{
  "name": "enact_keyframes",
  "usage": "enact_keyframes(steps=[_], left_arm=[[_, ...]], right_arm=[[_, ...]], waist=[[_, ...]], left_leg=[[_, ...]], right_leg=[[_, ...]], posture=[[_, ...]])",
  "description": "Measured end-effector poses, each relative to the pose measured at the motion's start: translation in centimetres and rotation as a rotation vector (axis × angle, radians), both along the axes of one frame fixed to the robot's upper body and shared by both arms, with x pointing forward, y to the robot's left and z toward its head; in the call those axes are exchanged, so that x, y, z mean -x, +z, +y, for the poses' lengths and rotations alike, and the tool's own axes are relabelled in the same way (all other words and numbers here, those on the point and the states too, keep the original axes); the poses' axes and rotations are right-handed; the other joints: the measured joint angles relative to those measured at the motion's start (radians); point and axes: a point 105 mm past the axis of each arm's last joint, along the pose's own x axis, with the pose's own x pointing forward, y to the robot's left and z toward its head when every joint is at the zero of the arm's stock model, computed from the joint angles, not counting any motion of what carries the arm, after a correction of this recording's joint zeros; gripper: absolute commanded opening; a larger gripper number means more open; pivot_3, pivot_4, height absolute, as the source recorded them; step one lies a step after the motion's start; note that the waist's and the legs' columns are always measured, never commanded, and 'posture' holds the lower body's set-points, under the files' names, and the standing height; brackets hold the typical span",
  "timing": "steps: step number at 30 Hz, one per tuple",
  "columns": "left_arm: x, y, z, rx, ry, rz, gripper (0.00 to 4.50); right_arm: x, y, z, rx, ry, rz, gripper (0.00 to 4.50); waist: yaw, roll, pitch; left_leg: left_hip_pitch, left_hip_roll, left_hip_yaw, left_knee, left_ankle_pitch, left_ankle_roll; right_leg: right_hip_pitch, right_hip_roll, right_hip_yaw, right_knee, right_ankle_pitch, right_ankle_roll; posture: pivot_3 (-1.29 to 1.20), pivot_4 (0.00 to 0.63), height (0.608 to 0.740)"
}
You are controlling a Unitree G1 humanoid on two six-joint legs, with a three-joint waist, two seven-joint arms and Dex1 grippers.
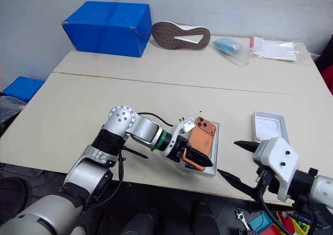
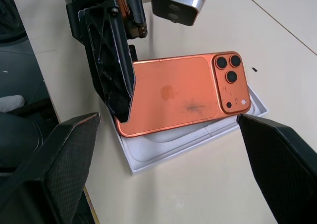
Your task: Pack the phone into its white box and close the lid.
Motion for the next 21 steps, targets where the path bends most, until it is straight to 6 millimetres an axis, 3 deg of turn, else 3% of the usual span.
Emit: enact_keyframes(steps=[8, 21], left_arm=[[0.1, 2.3, -0.7, 0.107, -0.030, 0.054, 4.48], [-0.3, 1.1, 1.0, 0.034, -0.020, 0.040, 4.48]], right_arm=[[-0.2, 0.1, 0.0, -0.001, -0.005, -0.011, 4.50], [-0.4, 0.3, 0.0, -0.009, -0.011, -0.022, 4.50]], waist=[[-0.001, 0.000, 0.000], [-0.002, 0.000, 0.000]], left_leg=[[0.001, 0.000, 0.000, 0.000, 0.000, 0.000], [0.001, 0.000, 0.000, -0.001, 0.000, 0.000]], right_leg=[[0.000, 0.000, 0.000, 0.000, 0.000, 0.000], [0.000, 0.000, 0.001, 0.000, 0.000, 0.000]], posture=[[0.00, 0.150, 0.740], [0.00, 0.150, 0.740]])
